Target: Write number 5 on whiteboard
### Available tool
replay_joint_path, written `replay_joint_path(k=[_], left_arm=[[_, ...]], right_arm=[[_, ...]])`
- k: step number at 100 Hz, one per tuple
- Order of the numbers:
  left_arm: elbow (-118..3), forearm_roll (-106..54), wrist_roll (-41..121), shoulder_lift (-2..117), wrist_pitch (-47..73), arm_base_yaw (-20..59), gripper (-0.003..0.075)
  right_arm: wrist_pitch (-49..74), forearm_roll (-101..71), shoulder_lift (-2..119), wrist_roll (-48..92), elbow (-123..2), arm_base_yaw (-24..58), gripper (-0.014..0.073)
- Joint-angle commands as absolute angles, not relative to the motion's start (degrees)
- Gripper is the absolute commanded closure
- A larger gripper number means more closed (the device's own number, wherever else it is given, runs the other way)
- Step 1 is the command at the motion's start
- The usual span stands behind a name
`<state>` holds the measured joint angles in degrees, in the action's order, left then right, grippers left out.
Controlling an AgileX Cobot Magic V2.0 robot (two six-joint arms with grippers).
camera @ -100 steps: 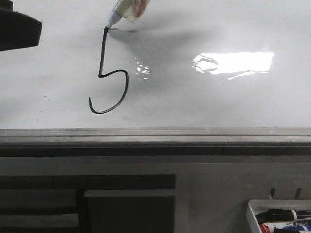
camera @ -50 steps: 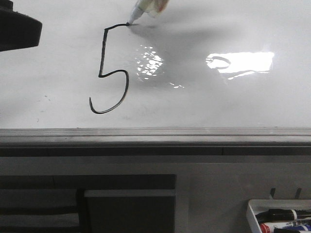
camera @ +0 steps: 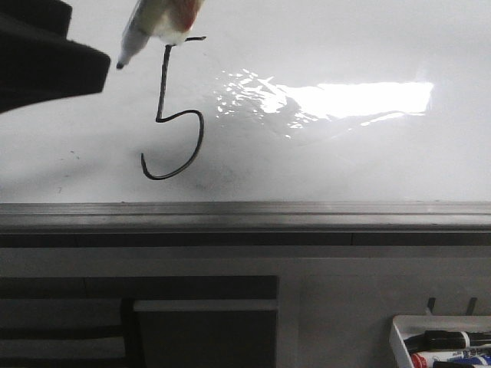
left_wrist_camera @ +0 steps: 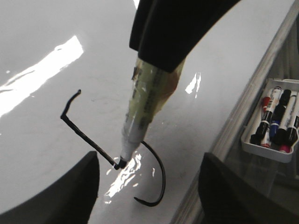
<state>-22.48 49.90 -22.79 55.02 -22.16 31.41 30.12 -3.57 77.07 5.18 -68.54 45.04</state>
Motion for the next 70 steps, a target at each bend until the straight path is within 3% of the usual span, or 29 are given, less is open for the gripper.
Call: replay_joint_path(k=[1, 46, 55, 70], left_arm=[[-24.6, 49.1, -23.3, 56.3, -26.7, 31.5, 0.0302], [-24.6, 51.1, -23.3, 65.0, -33.2, 31.5, 0.0315], [-24.6, 51.1, -23.3, 65.1, -33.3, 31.5, 0.0421], [-24.6, 51.1, -23.3, 65.1, -35.2, 31.5, 0.0731]], right_arm=[[29.0, -3.1, 75.9, 5.8, -70.1, 45.8, 0.0662], [33.2, -6.4, 76.0, 5.8, -70.1, 47.5, 0.0662], [34.2, -7.1, 76.0, 5.8, -70.1, 47.5, 0.0662], [35.5, -8.0, 76.2, 5.8, -70.1, 47.5, 0.0662]])
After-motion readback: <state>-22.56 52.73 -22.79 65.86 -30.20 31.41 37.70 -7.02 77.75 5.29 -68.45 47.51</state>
